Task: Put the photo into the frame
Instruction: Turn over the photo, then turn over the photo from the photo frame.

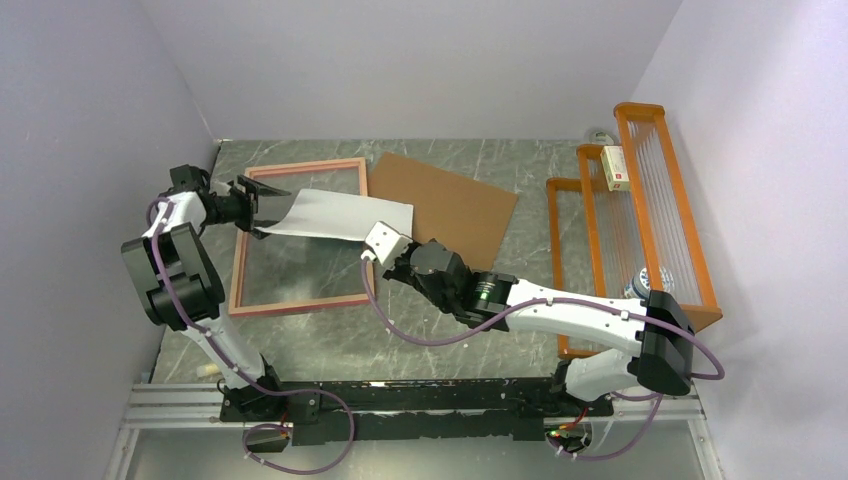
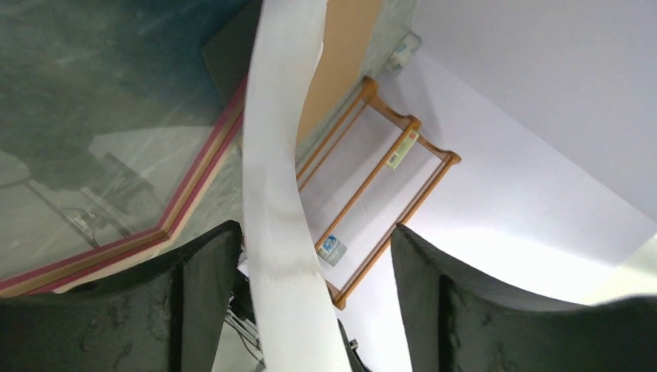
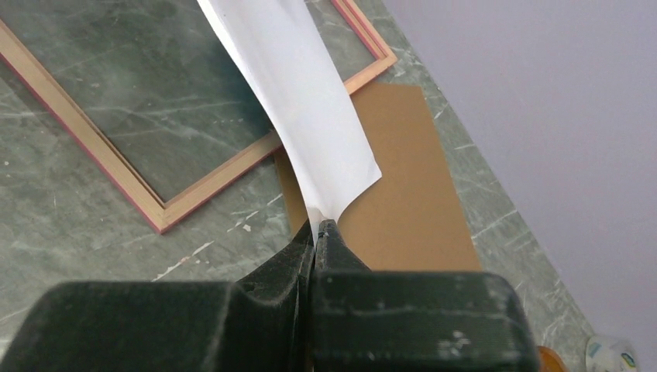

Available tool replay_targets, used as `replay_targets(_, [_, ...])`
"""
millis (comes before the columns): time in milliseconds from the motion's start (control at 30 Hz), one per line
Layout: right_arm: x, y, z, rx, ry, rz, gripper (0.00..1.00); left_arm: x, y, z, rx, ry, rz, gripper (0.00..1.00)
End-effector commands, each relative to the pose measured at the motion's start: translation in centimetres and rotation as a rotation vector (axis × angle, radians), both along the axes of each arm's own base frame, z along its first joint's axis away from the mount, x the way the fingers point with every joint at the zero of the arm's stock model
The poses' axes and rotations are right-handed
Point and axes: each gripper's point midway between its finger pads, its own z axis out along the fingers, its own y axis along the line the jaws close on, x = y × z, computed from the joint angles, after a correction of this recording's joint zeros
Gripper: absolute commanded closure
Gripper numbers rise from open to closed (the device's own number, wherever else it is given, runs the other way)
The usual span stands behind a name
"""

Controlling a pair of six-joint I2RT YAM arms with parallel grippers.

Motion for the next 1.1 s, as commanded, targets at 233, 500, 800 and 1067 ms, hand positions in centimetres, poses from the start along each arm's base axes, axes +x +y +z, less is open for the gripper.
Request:
replay_targets(233, [0.7, 0.6, 2.6, 0.084, -0.07, -0.005, 1.0, -1.5, -2.4, 1.0, -0.109, -0.031, -0.071, 0.63])
replay_targets(500, [0.6, -0.3, 2.5, 0.079, -0.008, -0.027, 0.51, 0.1, 0.0, 3.6, 0.014, -0.182, -0.028, 0.97])
replay_targets(800, [-1.2, -2.5, 1.0, 0.055, 0.081, -0.015, 0.08, 2.6, 4.0, 7.7, 0.411, -0.439, -0.105, 0.97])
replay_targets(1067, [-1.0, -3.9, -0.9, 0.061, 0.145, -0.072, 0.07, 4.0, 4.9, 3.1, 0.421, -0.41, -0.161, 0.97])
